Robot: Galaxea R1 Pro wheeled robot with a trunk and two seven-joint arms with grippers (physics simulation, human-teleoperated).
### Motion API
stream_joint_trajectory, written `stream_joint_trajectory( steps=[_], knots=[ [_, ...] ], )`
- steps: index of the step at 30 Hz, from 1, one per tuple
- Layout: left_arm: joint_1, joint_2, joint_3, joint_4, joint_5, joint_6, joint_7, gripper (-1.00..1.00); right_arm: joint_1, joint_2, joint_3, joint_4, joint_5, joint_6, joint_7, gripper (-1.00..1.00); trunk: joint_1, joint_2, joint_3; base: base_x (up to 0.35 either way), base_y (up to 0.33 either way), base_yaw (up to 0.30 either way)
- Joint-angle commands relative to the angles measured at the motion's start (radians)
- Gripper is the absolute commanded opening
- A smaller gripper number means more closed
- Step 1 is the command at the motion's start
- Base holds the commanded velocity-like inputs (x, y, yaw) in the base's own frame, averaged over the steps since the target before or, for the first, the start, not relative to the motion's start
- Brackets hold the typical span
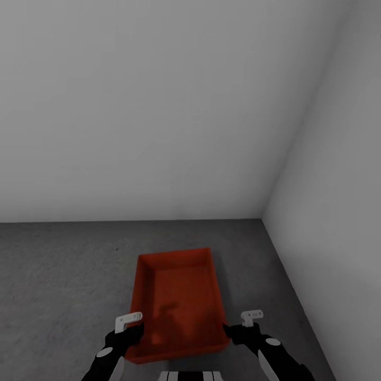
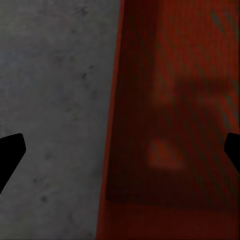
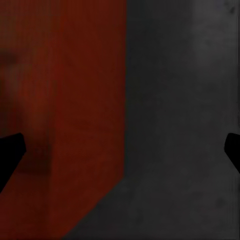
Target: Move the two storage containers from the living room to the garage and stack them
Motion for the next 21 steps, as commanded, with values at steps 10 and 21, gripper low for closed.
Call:
stream_joint_trajectory(
  steps=[10, 21],
  knots=[
    [0.000, -0.001, 0.001, -0.002, 0.011, 0.005, 0.002, 1.00, 0.000, 0.000, 0.002, -0.001, -0.005, 0.004, 0.001, 1.00, -0.039, 0.070, 0.031, 0.000, 0.000, 0.000],
    [0.000, 0.005, 0.015, 0.022, 0.010, 0.002, 0.002, 1.00, 0.000, 0.000, 0.002, -0.001, -0.007, 0.004, 0.001, 1.00, -0.081, 0.147, 0.065, 0.000, 0.000, 0.000]
  ],
)
